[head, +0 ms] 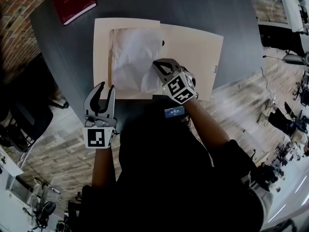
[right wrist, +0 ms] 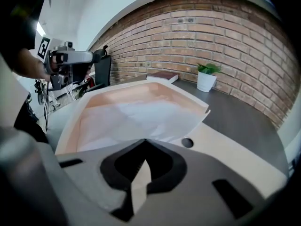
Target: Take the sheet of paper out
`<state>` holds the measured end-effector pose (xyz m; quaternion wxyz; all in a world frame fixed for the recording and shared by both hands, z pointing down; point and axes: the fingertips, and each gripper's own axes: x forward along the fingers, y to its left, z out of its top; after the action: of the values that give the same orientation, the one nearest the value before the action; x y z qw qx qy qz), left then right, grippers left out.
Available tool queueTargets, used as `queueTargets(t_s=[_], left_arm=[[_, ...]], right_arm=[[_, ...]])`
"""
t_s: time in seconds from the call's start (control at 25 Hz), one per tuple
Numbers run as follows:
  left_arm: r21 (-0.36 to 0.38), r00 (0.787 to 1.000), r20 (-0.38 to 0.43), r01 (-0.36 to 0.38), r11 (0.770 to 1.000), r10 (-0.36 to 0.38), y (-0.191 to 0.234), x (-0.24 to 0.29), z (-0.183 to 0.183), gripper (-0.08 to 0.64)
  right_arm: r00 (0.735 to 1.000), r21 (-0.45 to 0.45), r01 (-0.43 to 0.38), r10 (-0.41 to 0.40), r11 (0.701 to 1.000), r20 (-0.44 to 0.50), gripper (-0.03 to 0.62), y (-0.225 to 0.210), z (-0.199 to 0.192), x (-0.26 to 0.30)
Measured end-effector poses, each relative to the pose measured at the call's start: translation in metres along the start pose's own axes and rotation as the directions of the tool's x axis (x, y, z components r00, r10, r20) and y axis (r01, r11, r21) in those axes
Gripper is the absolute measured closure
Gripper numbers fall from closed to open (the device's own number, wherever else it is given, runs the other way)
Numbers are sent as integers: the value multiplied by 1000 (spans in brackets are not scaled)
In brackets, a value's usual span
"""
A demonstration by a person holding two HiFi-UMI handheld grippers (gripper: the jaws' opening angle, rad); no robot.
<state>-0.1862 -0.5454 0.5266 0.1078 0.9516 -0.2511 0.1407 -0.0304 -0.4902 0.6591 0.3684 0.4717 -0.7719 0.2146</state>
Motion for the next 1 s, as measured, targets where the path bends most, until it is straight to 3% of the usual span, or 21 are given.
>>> queueTargets(t_s=[0.56, 1.0], left_arm=[[75, 989, 118, 84, 994, -93, -69, -19, 44, 454], [112, 983, 168, 60, 992, -79, -132, -24, 75, 459]], right_arm=[[977, -65, 189, -181, 980, 114, 589, -13, -5, -135], [931, -59, 259, -233, 964, 281, 589, -28, -3, -228]])
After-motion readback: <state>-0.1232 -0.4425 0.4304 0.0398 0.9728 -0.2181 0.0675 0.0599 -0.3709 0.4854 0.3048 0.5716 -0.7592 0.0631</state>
